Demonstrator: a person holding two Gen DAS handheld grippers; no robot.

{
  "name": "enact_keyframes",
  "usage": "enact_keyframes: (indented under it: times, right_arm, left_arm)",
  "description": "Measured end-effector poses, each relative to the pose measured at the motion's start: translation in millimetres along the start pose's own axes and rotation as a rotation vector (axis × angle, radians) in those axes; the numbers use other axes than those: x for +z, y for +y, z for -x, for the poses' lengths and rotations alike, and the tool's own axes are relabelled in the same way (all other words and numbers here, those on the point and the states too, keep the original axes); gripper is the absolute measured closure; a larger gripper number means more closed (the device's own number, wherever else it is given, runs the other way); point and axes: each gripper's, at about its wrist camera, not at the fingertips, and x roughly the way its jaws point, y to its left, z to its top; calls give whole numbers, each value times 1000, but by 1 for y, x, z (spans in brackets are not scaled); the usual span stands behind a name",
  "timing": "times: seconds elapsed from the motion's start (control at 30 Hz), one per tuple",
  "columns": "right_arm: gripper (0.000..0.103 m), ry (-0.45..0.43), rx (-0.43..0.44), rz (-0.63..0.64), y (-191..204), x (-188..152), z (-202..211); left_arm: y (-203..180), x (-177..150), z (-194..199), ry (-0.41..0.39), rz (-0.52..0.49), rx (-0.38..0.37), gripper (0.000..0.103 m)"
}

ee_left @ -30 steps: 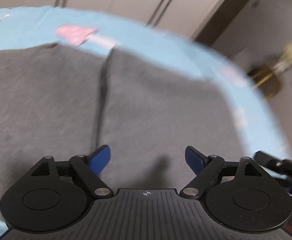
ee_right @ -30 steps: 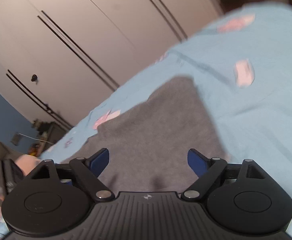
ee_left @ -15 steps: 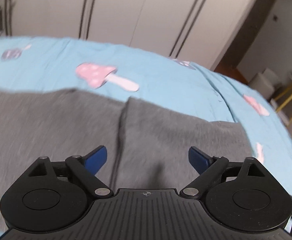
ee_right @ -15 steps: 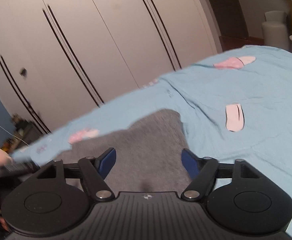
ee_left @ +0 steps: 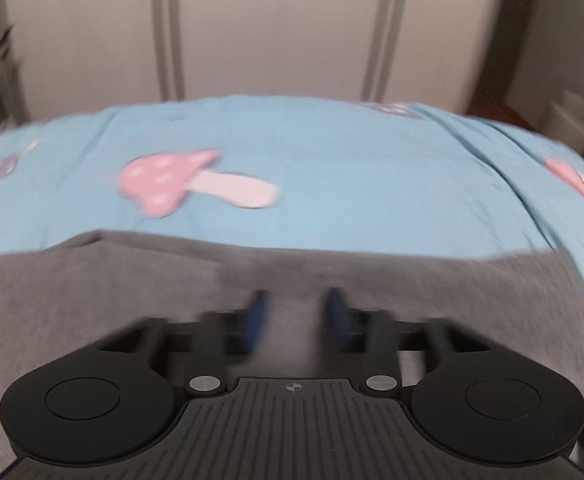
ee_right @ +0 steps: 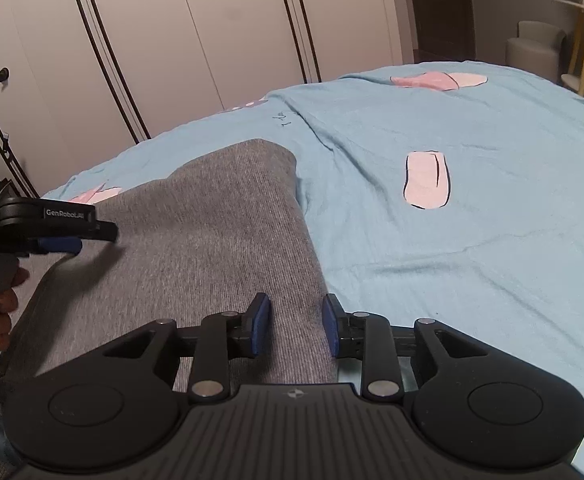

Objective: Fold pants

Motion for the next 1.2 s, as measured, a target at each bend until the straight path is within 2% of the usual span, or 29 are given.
enact_keyframes:
  times: [0.03, 0.07, 0.1, 0.13, 0.17, 0.27, 0.33, 0.4, 0.43, 0.47, 0.5, 0.53, 0.6, 0.63, 0.67, 0.7, 0.77, 0.87, 0.9, 0.97, 1.03, 1.1, 1.2]
  right_arm:
    - [74, 2, 4, -6, -1, 0, 0]
    - [74, 3, 6, -8, -2, 0, 0]
    - [73, 3, 6, -10, -2, 0, 0]
    - [73, 3, 6, -10, -2, 0, 0]
    - [72, 3, 5, -13, -3, 1, -2]
    - [71, 5, 4, -24, -5, 1, -2]
    - [71, 3, 0, -20, -4, 1, -3]
    - [71, -1, -7, -11, -2, 0, -2]
    - [71, -2, -11, -7, 0, 0, -2]
    - [71, -5, -14, -3, 0, -1, -2]
    - [68, -7, -17, 3, 1, -1, -1]
    - [65, -9, -21, 9, 2, -2, -1]
    - [59, -18, -29, 11, 0, -4, 1]
    - [59, -22, -24, 4, -3, -4, 2]
    - [58, -26, -19, -5, -5, -4, 2]
    - [56, -27, -18, -12, -6, -4, 3]
    - [46, -32, -37, -13, -5, -5, 3]
    - [37, -46, -56, 4, -4, -7, 2]
    - [29, -46, -55, 1, -4, -8, 1]
    - [22, -50, -44, -3, -4, -10, 0]
    - [19, -57, -47, 17, 1, -13, 0]
    - [19, -68, -50, 27, 6, -14, 3]
    - [19, -146, -18, 29, 14, -15, 18]
  left_arm:
    - [11, 3, -1, 16, 35, -11, 91]
    - [22, 5, 3, 23, 71, 0, 81]
    - [30, 6, 11, 7, 87, 49, 69]
    - [37, 4, 21, -24, 82, 79, 44]
    - [44, 0, 34, -55, 73, 73, 29]
    - [53, -15, 57, -43, 35, -46, 21]
    - [52, -28, 61, 0, -7, -64, 16]
    - [50, -44, 55, 46, -54, -49, 16]
    - [48, -52, 48, 82, -85, 1, 14]
    - [50, -60, 45, 97, -107, 40, 8]
    - [58, -66, 49, 65, -91, 45, 8]
    - [64, -68, 54, 49, -71, 84, 9]
    - [80, -72, 64, 25, -92, 289, 16]
    - [89, -75, 69, 6, -107, 353, 15]
    - [104, -80, 78, -18, -109, 382, 12]
    - [121, -84, 89, -37, -86, 376, 10]
    - [163, -93, 112, -75, 30, 335, 7]
    - [234, -111, 147, -135, 288, 256, 6]
    - [255, -116, 154, -147, 380, 239, 6]
    - [298, -128, 160, -158, 557, 198, 8]
    - [326, -135, 157, -162, 672, 170, 13]
    - [340, -139, 156, -151, 714, 138, 14]
    - [341, -136, 147, -142, 723, 125, 13]
